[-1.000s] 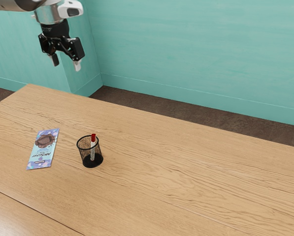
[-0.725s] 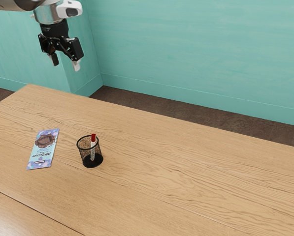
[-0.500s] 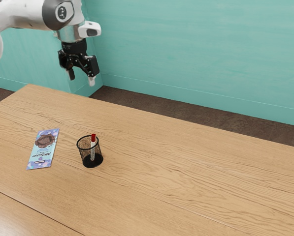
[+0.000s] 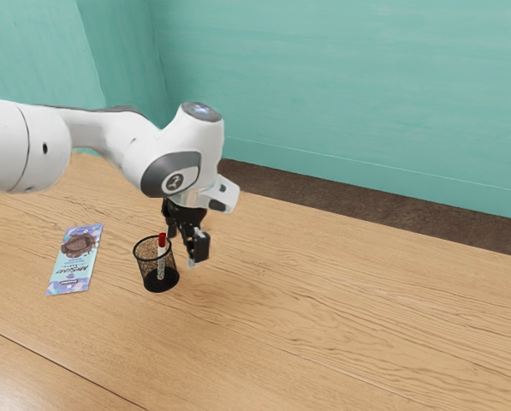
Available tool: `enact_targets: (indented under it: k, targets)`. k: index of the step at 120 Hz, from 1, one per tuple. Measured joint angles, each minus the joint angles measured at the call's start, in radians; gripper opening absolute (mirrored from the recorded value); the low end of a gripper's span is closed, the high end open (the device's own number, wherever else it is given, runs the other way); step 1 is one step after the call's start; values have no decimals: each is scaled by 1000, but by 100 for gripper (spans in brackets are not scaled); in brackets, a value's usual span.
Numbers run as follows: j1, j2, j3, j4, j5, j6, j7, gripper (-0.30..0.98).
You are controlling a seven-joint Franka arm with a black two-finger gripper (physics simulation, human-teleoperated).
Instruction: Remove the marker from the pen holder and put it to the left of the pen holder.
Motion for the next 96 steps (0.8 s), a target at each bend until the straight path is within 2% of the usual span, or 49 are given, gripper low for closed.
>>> enact_targets:
  k: [21,42,72,96]
  targets:
    - [2,-72,16,-77,106,90,10,69]
    - [16,-137,56,-153,147,135,19,69]
    - [35,-100,66,-176,141,210,27,69]
    - [54,-75,87,-164,81,259,30,61]
